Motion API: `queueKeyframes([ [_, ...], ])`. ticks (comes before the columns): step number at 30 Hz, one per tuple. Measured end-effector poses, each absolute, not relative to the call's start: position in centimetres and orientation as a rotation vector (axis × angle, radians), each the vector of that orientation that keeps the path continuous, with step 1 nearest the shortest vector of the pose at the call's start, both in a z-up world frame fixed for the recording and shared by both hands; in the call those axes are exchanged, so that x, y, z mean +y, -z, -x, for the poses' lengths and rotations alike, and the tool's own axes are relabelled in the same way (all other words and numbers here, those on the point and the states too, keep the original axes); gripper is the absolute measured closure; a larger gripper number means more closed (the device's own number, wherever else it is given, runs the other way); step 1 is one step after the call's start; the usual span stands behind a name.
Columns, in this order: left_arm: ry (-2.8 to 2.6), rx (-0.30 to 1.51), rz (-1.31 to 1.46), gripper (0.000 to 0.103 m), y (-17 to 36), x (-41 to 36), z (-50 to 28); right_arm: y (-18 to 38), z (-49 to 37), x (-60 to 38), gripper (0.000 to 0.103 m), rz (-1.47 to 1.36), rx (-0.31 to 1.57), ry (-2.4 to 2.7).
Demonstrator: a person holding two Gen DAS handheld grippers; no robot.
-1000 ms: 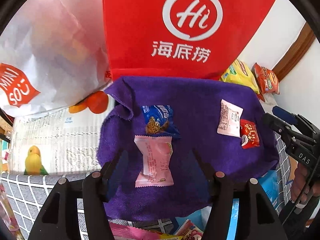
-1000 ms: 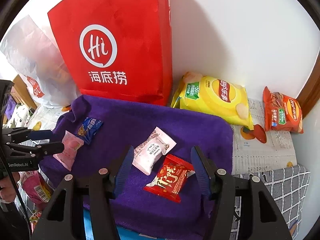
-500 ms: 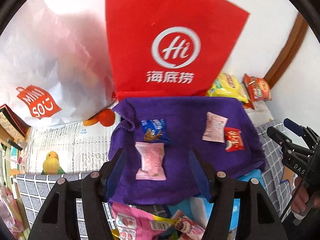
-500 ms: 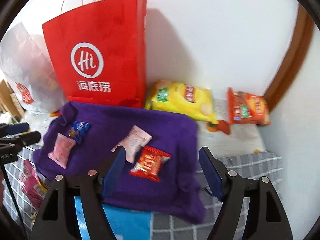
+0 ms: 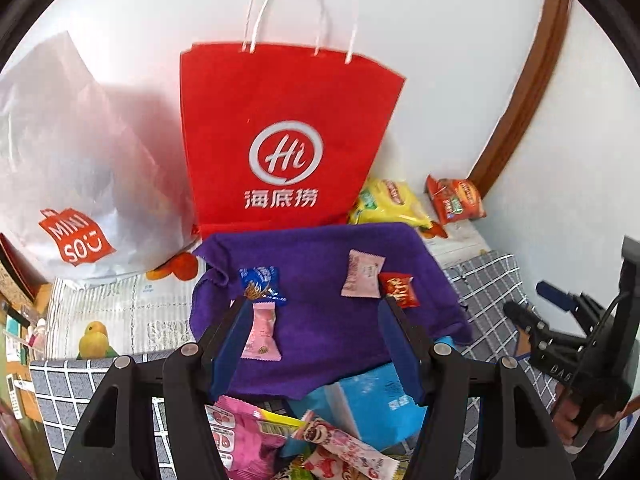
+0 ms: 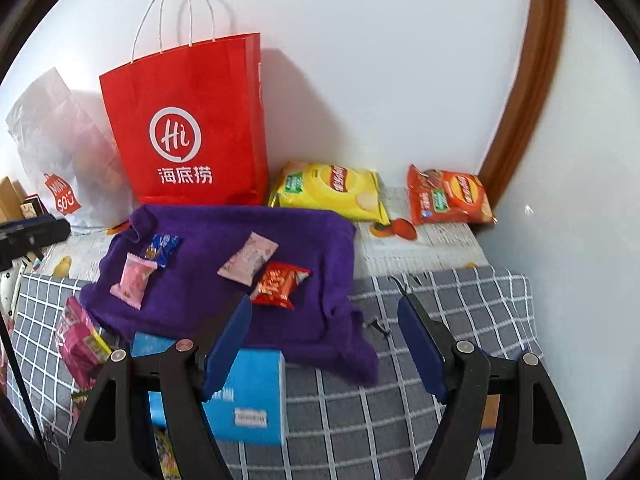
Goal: Organize snacks
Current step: 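Withdraw both open tools from the towel back toward the snack pile, then grasp the pink-purple bag with left tool while right tool grasps the yellow snack bag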
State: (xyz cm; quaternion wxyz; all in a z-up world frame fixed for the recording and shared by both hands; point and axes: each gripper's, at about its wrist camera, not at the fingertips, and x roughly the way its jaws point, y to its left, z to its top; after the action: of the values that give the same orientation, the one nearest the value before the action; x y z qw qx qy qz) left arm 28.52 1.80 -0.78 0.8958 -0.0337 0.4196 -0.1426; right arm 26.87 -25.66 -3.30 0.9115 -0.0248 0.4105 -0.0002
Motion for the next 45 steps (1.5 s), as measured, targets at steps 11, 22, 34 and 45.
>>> queueKeyframes([
  [11, 0.306, 0.862, 0.052, 0.040, -0.3, 1.4, -24.9, 3.7, -22.9, -26.4, 0.028, -0.015, 0.867, -0.032],
  [22, 0.268, 0.890, 0.024, 0.040, 1.0, 1.7, -20.2, 4.0, -19.5, -25.8, 0.028, -0.058, 0.849, -0.120],
  [34, 0.196, 0.943, 0.081, 0.040, 4.0, 5.2, -16.6, 5.2, -17.3, -24.8, 0.029, -0.062, 0.857, -0.134],
  [45, 0.113, 1.003, 0.171, 0.040, 7.4, 9.9, -15.2, 8.1, -16.5, -22.4, 0.034, -0.061, 0.906, -0.209],
])
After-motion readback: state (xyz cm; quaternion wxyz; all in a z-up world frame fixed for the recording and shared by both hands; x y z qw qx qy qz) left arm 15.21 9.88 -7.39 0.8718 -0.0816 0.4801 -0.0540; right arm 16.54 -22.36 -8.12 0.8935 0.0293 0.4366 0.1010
